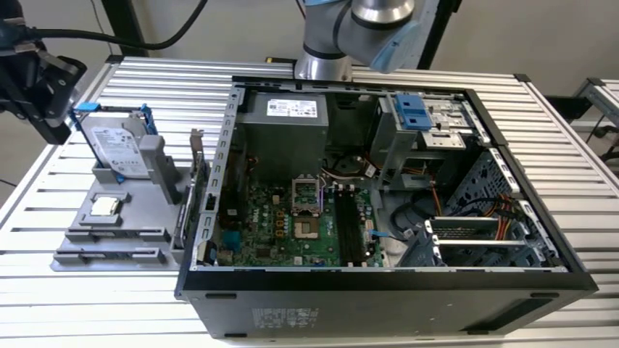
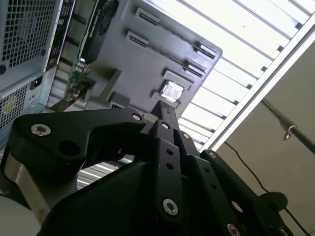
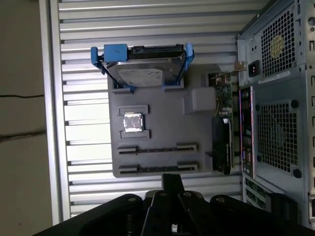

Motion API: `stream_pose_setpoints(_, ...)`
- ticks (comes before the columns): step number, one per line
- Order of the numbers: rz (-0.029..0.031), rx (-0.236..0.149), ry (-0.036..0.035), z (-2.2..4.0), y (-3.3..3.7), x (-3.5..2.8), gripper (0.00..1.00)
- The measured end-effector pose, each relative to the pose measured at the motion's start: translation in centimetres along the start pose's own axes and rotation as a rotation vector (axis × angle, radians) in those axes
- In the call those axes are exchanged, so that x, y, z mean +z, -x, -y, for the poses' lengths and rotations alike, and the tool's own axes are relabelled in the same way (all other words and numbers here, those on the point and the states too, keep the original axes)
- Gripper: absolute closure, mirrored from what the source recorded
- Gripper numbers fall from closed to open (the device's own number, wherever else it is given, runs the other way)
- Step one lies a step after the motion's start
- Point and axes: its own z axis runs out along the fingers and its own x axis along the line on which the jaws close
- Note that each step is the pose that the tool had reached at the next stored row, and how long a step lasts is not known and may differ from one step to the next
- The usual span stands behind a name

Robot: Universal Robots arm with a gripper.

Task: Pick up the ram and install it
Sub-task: 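Pick up the ram and move it above insertion slot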

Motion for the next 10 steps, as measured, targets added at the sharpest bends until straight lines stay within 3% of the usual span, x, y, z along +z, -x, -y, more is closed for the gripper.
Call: stream_pose_setpoints(10, 0.0, 0.0, 0.0, 1.45, 0.07, -0.06, 1.0)
